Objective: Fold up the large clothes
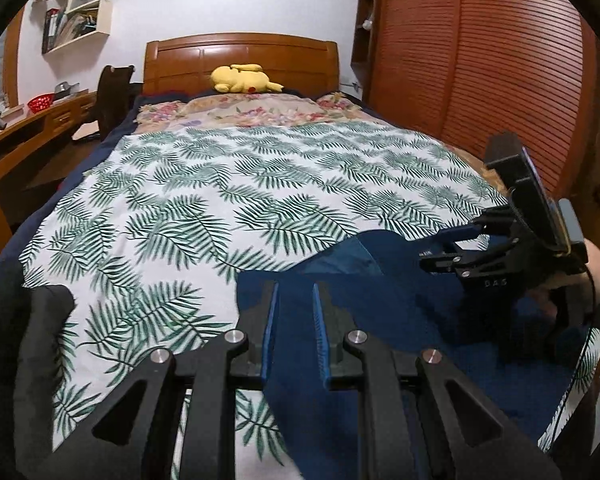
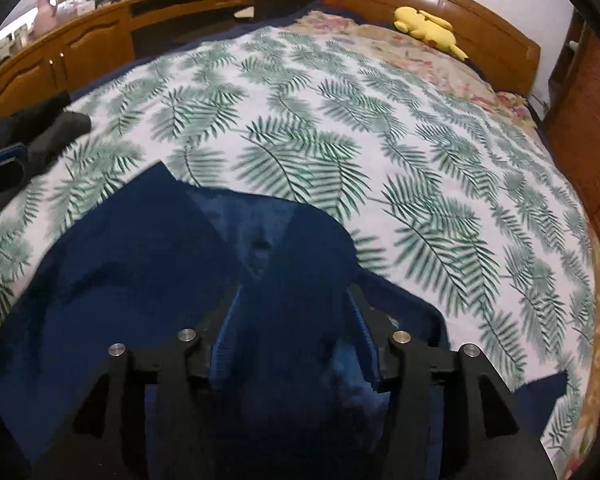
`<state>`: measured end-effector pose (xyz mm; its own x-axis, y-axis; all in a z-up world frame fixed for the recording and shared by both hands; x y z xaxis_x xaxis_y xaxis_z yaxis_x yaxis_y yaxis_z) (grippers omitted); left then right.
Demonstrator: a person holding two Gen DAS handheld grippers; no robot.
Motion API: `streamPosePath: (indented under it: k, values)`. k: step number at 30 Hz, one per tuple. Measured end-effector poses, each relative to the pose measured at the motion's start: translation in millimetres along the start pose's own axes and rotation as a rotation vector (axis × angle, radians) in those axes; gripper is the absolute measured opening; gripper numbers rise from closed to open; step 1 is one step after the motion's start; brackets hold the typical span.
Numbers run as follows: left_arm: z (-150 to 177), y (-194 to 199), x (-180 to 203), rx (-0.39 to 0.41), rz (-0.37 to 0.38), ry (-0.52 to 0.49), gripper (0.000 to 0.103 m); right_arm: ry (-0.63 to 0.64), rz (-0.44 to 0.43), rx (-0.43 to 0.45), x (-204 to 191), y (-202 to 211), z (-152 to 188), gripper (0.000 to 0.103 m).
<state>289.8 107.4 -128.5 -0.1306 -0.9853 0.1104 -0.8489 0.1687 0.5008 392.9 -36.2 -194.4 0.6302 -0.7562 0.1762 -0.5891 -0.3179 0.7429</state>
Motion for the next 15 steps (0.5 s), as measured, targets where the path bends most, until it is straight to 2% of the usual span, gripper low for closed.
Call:
streamPosePath:
  k: [5, 12, 15]
  values:
    - [6, -5, 20, -0.017, 0.027, -0.033, 0.015, -0.008, 0.025, 0.011, 25, 29, 13, 0.052]
    - [8, -13, 51, -0.028, 0.072, -0.062, 0.015, -0.080, 0.137, 0.034, 92, 94, 43, 0.052]
    - [4, -14, 64, -0.011, 0.078, -0.070, 0.015, -0.120, 0.170, 0.019, 111, 107, 61, 0.053]
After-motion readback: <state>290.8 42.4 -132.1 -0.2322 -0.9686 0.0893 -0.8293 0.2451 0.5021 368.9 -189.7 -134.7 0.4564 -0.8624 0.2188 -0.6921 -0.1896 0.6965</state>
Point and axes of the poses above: each gripper's, at about its wrist camera, not at the fingertips, and y roughly against the way its jaws point, x to its right, z to its underside, the point moved 9 cm from there along -y, roughly the way its jaws point, and after that the axes turned 6 degrees about x, right-handed, at the moved point
